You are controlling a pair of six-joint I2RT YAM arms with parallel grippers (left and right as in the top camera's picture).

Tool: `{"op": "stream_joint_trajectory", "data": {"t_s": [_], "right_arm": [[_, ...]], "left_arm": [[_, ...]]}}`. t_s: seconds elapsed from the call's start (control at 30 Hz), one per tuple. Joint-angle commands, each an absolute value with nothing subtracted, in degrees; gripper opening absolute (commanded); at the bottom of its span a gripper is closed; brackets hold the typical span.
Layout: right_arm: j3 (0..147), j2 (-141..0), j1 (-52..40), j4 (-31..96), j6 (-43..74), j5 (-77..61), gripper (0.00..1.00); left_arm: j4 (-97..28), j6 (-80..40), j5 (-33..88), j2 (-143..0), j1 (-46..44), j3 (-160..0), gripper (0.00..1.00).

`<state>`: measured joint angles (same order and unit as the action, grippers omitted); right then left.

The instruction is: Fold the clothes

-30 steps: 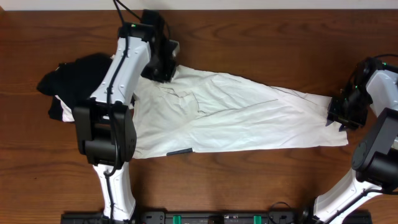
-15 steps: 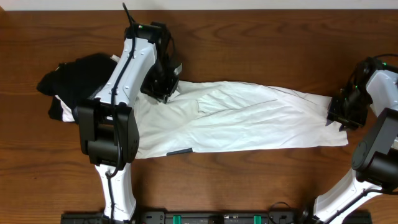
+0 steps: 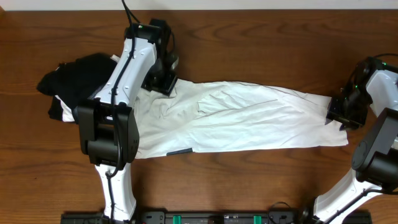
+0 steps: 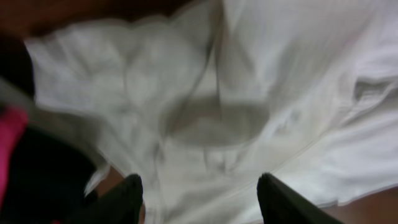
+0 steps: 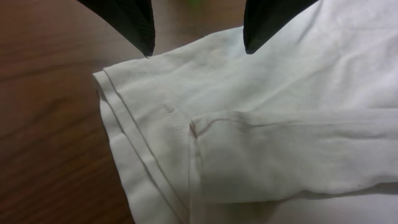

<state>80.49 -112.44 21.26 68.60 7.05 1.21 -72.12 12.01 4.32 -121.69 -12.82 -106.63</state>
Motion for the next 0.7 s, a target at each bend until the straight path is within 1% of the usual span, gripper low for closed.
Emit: {"op": "stream_joint_trajectory", "data": {"t_s": [0.0,0.13,0.37,0.47,0.5,0.57,0.6,0.67], "right_arm": [[80.4,-111.2,21.6,68.5,7.7,0.4,0.45],[80.4,-111.2,21.6,68.6,7.6,0.4,0.45],[80.4,-111.2,21.6,68.6,7.7,-0.8,0.45],[80.4,-111.2,21.6,68.6,7.7,-2.0,0.45],[80.4,-111.2,21.6,68.6,7.7,-2.0,0.45],[80.4,-111.2,21.6,68.6,7.7,-2.0,0.45],[80.4,-111.2,21.6,68.6,7.7,-2.0,0.45],[80.4,-111.2,21.6,68.7,7.7,-2.0,0.45]], "left_arm": [[-68.1,11.0,8.7,-120.2,-12.7,-105.8,0.61],[-64.7,11.1,11.0,-120.2,-12.8,-103.3,0.62],[-59.9,11.6,11.0,-120.2,-13.0,-97.3,0.62],[-58.8,11.6,11.0,-120.2,-13.0,-94.7,0.61],[-59.0,11.6,11.0,-120.2,-13.0,-94.5,0.57],[-59.3,11.6,11.0,-120.2,-13.0,-94.5,0.46],[-59.5,11.6,11.0,-120.0,-13.0,-94.6,0.38],[-60.5,11.5,10.9,-119.7,-13.0,-94.9,0.27]]}}
